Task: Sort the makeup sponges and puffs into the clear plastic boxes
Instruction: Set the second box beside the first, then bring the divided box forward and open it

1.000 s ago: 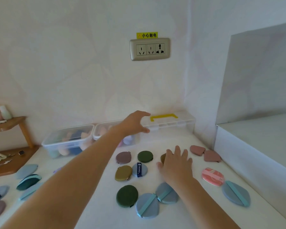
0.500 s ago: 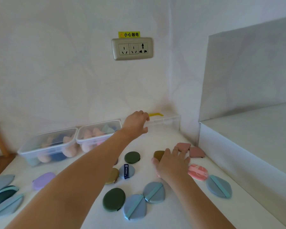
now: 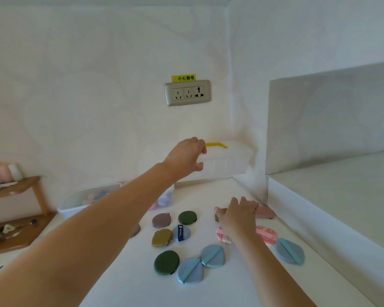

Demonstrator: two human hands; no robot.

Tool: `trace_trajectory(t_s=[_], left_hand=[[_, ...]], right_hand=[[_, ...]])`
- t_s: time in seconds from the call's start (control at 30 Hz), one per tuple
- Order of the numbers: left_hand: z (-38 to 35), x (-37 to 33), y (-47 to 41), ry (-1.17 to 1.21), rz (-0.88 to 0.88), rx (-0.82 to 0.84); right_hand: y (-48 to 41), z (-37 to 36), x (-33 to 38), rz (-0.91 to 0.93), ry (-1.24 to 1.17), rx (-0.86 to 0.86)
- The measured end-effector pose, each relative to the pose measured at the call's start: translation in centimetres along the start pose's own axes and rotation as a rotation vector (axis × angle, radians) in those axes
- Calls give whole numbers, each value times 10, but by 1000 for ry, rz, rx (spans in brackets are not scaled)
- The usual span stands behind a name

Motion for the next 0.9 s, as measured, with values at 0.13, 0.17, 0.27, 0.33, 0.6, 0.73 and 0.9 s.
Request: trace_trajectory(t_s=[0.13, 0.17, 0.27, 0.33, 0.6, 0.73, 0.9], left_hand=[[52, 4, 40, 40, 40, -78], [64, 7, 54, 34, 50, -85], [95, 16, 101, 8, 83, -87], [106, 20, 136, -8, 106, -60], [103, 24, 265, 27, 218, -11], [103, 39, 311, 84, 274, 39], [106, 48, 355, 83, 258, 20]], right_hand=[[19, 27, 6, 70, -328, -279], [27, 34, 8, 100, -457, -368], [50, 51, 15, 232, -959, -581], [67, 57, 18, 246, -1425, -420], [124, 57, 62, 530, -1425, 186], [160, 58, 81, 855, -1088, 157], [185, 52, 99, 960, -668, 176]])
Point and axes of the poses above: each hand's wrist, its own y-axis away from the middle knuckle, its own z-axis out of the back of the hand, x = y × z, the point moved 3 cm from there along -y, towards the middle knuckle, and after that the axes turned 1 degree about -x, right-handed, at the moved point
